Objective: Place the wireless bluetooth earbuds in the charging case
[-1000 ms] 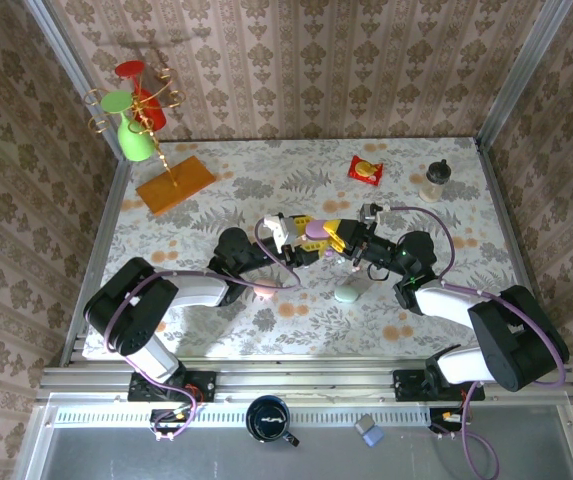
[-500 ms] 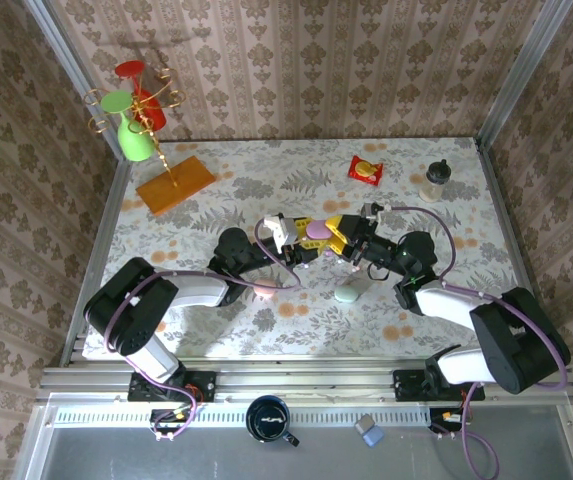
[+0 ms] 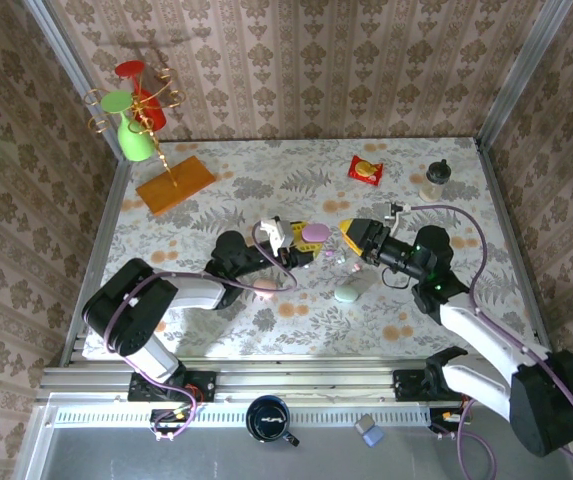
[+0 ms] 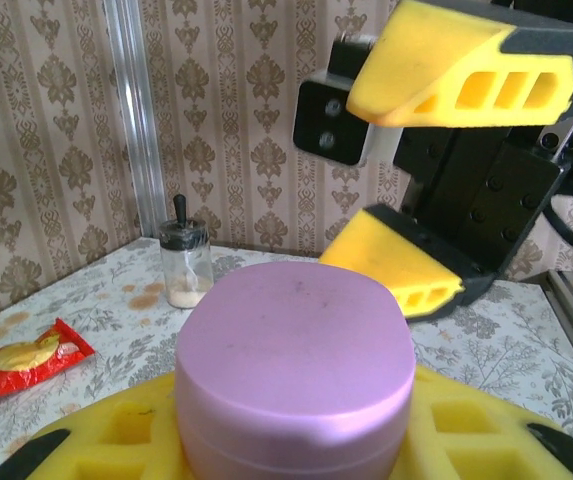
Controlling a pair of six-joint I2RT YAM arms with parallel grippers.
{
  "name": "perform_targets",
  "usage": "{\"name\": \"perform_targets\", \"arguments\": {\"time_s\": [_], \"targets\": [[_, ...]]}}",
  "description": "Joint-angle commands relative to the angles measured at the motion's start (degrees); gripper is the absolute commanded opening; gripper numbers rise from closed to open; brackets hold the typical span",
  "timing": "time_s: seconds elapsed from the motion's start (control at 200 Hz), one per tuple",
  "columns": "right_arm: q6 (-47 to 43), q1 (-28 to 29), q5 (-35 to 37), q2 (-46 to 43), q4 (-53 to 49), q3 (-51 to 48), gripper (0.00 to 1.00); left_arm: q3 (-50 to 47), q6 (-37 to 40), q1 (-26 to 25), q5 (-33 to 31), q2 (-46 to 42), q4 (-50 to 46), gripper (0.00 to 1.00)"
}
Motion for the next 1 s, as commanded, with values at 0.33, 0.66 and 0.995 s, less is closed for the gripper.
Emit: {"name": "perform_targets", "arguments": {"time_s": [0.33,0.66,0.995], "targets": [[-59.9,8.8,6.9,-2.1,-35.2,14.2,0.89,-4.8,-3.7,0.9,1.9,-5.6,1.5,0.28],[-67.8,14.3,11.9,4.0,-31.8,18.8,0.89,-5.7,-5.0,1.5,3.8,-6.8,1.4,0.26],[-63.9,14.2,21.0,4.0,-24.8,17.4,0.88,-6.8,-3.3,1.5,5.0,-7.7,1.3,0.26]]}}
